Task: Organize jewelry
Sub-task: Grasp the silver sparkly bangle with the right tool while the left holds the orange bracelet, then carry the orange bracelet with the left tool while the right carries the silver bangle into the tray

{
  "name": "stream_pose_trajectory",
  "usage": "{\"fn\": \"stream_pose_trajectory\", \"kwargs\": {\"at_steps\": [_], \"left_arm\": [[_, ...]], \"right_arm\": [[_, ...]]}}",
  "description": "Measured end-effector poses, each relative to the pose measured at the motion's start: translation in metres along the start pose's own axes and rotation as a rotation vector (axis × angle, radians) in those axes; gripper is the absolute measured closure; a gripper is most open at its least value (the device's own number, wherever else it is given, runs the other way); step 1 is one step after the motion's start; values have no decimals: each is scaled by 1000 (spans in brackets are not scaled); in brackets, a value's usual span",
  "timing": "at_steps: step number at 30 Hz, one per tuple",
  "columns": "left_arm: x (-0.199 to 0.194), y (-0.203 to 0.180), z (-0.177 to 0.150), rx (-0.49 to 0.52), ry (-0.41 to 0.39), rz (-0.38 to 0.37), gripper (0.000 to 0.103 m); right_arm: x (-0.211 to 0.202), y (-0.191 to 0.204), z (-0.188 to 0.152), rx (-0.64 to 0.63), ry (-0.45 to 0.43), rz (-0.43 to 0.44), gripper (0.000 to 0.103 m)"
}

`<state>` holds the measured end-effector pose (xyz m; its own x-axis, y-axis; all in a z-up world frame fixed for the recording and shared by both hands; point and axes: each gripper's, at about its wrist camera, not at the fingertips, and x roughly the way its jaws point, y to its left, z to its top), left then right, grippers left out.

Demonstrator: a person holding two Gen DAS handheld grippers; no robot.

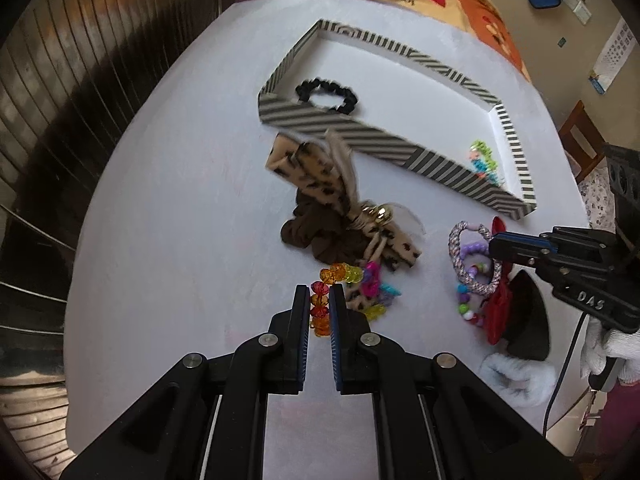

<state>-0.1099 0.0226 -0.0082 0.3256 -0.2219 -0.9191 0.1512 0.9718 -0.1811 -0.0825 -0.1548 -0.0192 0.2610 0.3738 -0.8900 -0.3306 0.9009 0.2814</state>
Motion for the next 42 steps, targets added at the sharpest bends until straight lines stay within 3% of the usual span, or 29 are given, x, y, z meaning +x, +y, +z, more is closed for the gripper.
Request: {"fn": "stream_pose_trajectory", "kwargs": {"at_steps": [9,24,42], "left_arm": [[-23,-14,5,36,-42,7,103],[-64,-39,23,93,-148,11,103],[-60,-68,71,178,-192,32,103]], "right_arm": [[-41,1,-9,92,-121,75,96],[-80,-5,-19,136,-215,47,96],[-93,-27,-5,197,-254,-10,96]]}}
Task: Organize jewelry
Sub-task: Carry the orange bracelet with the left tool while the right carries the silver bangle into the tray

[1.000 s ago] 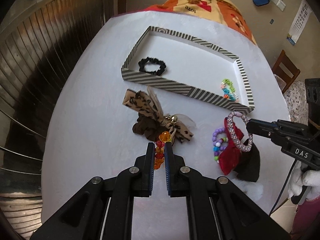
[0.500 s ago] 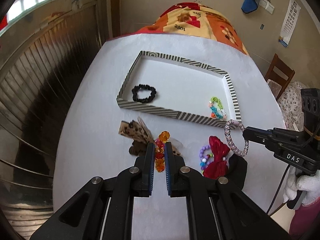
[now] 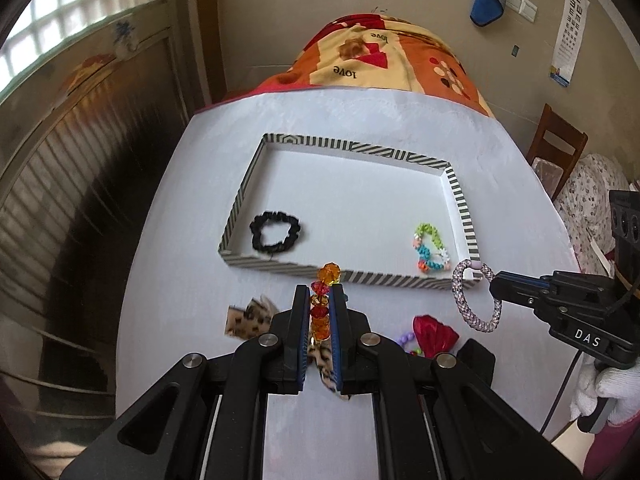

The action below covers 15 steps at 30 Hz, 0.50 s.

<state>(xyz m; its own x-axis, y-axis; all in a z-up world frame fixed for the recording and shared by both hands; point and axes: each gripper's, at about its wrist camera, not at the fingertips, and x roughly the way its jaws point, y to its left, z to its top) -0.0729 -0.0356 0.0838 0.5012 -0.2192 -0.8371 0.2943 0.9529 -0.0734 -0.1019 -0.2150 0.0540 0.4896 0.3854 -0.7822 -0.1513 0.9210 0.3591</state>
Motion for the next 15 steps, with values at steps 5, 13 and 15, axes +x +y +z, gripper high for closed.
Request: {"fn": "stream_pose_trajectory", "kwargs": {"at_steps": [5,13,15], "left_arm": [[11,-3,17,18,-1,0,103],[32,-7,46,40,1,0,103],[40,-9,52,45,6,-2,103]], "right_arm": [[2,-11,9,23,-5,-23,96],[4,-31,27,62,-18,-62,96],[8,-38,33,75,-18,-75,96]]}}
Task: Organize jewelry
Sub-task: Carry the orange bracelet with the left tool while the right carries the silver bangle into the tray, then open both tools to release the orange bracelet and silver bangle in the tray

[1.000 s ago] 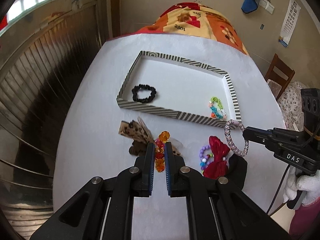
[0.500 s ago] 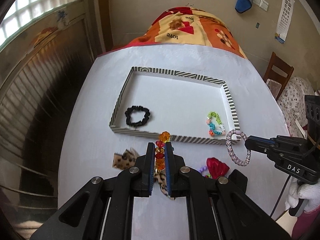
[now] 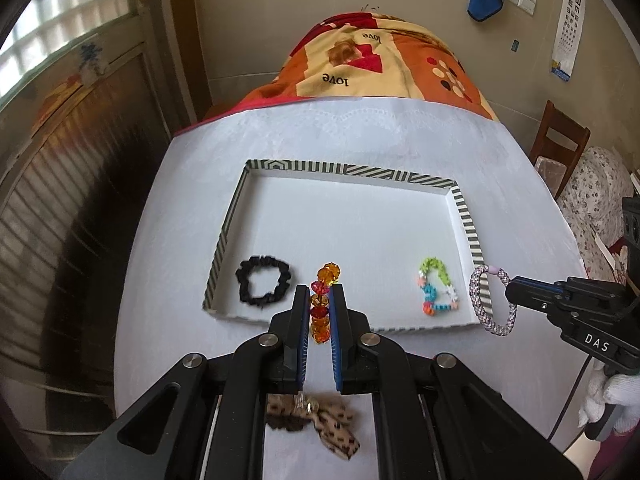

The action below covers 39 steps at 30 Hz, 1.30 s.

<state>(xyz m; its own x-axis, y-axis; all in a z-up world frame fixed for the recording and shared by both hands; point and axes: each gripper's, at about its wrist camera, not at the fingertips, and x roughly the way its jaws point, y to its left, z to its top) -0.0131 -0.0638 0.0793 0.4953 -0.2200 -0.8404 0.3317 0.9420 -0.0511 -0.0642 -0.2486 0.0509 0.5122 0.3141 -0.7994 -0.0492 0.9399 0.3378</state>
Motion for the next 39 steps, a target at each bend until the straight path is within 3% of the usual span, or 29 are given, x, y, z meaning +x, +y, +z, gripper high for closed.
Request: {"fn": "stream_pose_trajectory", "kwargs": {"at_steps": [26,31,39], "left_arm": [[93,-25,37,40,108,-58,103],[111,-21,37,14,143,-78,103],[136,3,25,-42,202,-39,103]], "right_arm": [[68,-51,47,120,63,-97,96],[84,-58,56,127,74,-136,96],[120,-66,60,115,108,-236,96]]}}
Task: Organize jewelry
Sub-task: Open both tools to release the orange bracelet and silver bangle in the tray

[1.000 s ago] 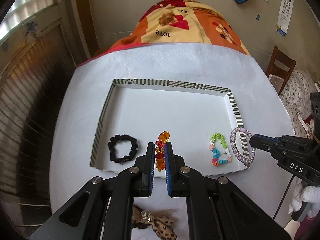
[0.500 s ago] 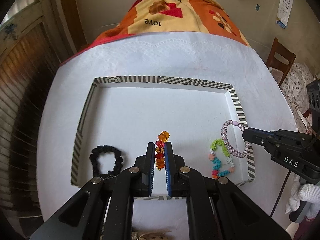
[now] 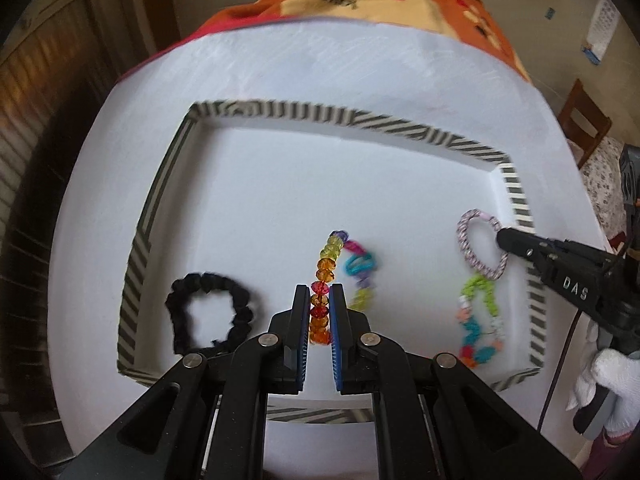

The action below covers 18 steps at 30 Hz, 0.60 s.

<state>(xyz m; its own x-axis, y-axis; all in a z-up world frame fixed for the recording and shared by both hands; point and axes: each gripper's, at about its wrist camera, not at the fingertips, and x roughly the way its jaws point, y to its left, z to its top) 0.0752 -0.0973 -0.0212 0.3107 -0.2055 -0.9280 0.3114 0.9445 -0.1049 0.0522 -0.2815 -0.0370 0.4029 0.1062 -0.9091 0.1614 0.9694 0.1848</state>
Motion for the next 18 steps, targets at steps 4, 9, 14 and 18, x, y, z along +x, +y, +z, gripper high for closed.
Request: {"fn": "stream_pose_trajectory", "kwargs": {"at_steps": [4,9,14,18], "left_arm": [[7,13,-4,-36,18,23,103],[9,17,-7,-52,29,40,103],[3,12,-10,-54,38,36,83],[-14,11,-15,-63,13,36,79]], "right_arm": [[12,2,2,-20,6,-39,96],[19,1,2,-11,18,-41,89],[-3,3,-3,3,-10,16,70],[-28,4,-13,9,-31,50,61]]}}
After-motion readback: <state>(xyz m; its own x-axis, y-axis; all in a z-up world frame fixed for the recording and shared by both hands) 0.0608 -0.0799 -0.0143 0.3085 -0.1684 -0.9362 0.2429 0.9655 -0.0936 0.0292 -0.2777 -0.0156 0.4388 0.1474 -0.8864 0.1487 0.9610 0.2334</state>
